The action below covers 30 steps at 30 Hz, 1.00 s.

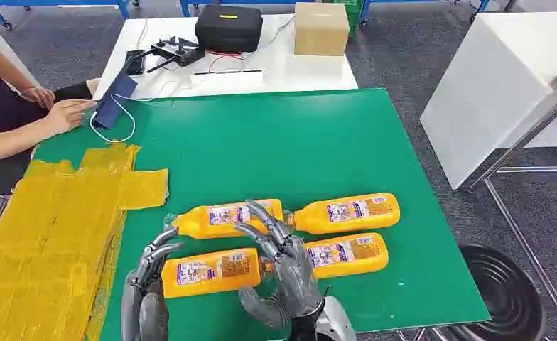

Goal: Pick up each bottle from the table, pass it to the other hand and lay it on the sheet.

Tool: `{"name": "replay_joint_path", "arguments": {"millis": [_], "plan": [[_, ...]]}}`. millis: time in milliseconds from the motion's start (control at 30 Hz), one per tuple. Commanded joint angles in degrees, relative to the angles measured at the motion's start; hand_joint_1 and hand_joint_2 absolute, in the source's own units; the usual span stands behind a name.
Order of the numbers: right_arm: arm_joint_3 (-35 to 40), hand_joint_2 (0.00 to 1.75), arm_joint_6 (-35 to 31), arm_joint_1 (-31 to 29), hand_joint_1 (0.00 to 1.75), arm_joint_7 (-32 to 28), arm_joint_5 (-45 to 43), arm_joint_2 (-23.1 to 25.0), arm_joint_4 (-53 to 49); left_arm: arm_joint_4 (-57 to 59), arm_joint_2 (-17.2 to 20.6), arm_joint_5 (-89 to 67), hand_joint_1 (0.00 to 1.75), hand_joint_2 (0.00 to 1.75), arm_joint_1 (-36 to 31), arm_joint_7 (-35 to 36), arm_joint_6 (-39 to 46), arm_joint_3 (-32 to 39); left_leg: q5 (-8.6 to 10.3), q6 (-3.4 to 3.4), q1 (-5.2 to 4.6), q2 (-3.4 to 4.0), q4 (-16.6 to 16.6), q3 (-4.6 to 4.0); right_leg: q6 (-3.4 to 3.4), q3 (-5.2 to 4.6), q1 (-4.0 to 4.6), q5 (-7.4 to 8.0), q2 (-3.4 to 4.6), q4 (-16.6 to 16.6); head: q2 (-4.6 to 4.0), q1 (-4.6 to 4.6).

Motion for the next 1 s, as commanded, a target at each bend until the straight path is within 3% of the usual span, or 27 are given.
{"name": "replay_joint_path", "arguments": {"millis": [33, 333, 400, 433, 533, 567, 600, 667, 833, 1000], "plan": [[-25.6, 0.00, 11.9, 5.1, 1.75, -14.4, -32.8, -4.4, 0.6, 10.4, 1.4, 16.4, 1.75, 0.00, -17.6, -8.7, -8.6, 10.2, -0.01, -0.05, 0.02, -0.03, 0.0, 0.07, -0.03, 0.06, 0.01, -0.02, 0.00, 0.0, 0.00, 0.00], [-26.3, 0.00, 12.7, 5.2, 1.75, -14.4, -32.1, -3.9, 0.6, 10.4, 1.0, 16.1, 1.75, 0.00, -17.6, -8.7, -9.1, 10.7, -0.02, -0.07, 0.02, -0.04, 0.0, 0.09, -0.03, 0.09, 0.02, -0.03, -0.01, 0.0, 0.00, 0.00], [-26.3, 0.00, 12.7, 5.2, 1.75, -14.4, -32.1, -3.9, 0.6, 10.4, 1.0, 16.1, 1.75, 0.00, -17.6, -8.7, -9.1, 10.7, 0.20, -0.05, 0.03, -0.73, -0.2, 0.11, -0.01, 0.29, 0.02, 0.00, -0.69, -0.2, 0.00, 0.00], [-26.3, 0.00, 12.7, 5.2, 1.75, -14.4, -32.1, -3.9, 0.6, 10.4, 1.0, 16.1, 1.75, 0.00, -17.6, -8.7, -9.1, 10.7, 0.20, -0.03, -0.03, -0.65, -0.2, 0.15, 0.01, 0.13, -0.01, 0.01, -0.63, -0.2, 0.00, -0.04], [-26.4, 0.00, 13.3, 5.6, 1.75, -14.4, -28.7, -0.8, 1.0, 9.2, -1.7, 16.3, 1.75, 0.00, -15.6, -8.7, -9.3, 12.8, 0.21, 0.01, 0.04, -0.61, -0.1, 0.05, -0.02, 0.22, 0.06, 0.06, -0.57, -0.2, 0.00, -0.02], [-25.5, 0.00, 12.7, 5.8, 0.10, -14.4, -28.0, -0.1, 1.4, 9.4, -3.0, 16.6, 0.73, 0.00, -14.8, -8.7, -8.3, 13.8, 0.14, 0.05, 0.01, -0.49, 0.0, 0.05, -0.01, 0.27, 0.02, 0.05, -0.42, -0.1, 0.00, -0.02], [-25.0, 0.00, 11.9, 5.7, 0.00, -14.4, -27.1, 0.1, 2.1, 9.8, -2.9, 16.5, 0.00, 0.00, -14.6, -8.7, -8.4, 13.6, 0.12, 0.05, 0.01, -0.44, 0.0, -0.02, -0.02, 0.23, 0.01, 0.04, -0.39, 0.0, 0.00, 0.07], [-24.9, 0.00, 11.9, 5.8, 0.00, -14.4, -26.9, 0.3, 2.4, 10.4, -3.1, 16.6, 0.00, 0.00, -14.6, -8.7, -8.1, 13.8, 0.08, 0.01, 0.03, -0.16, -0.1, 0.12, -0.03, 0.26, 0.03, 0.07, -0.15, -0.1, 0.02, 0.00], [-24.6, 0.00, 11.5, 5.9, 0.00, -14.4, -26.8, 0.4, 2.5, 10.0, -3.6, 17.0, 0.00, 0.00, -14.4, -8.7, -7.4, 14.5, 0.10, 0.03, 0.02, -0.26, 0.0, 0.13, -0.01, 0.20, 0.04, 0.02, -0.28, -0.1, 0.00, -0.02], [-21.7, 0.00, 9.9, 6.3, 0.00, -12.5, -20.5, 1.6, 2.4, 9.6, -3.6, 17.0, 0.00, 0.00, -13.5, -8.7, -6.7, 15.3, 0.09, 0.03, 0.03, -0.13, 0.0, 0.09, -0.02, 0.13, 0.03, 0.02, -0.18, 0.0, 0.00, -0.02]]}}
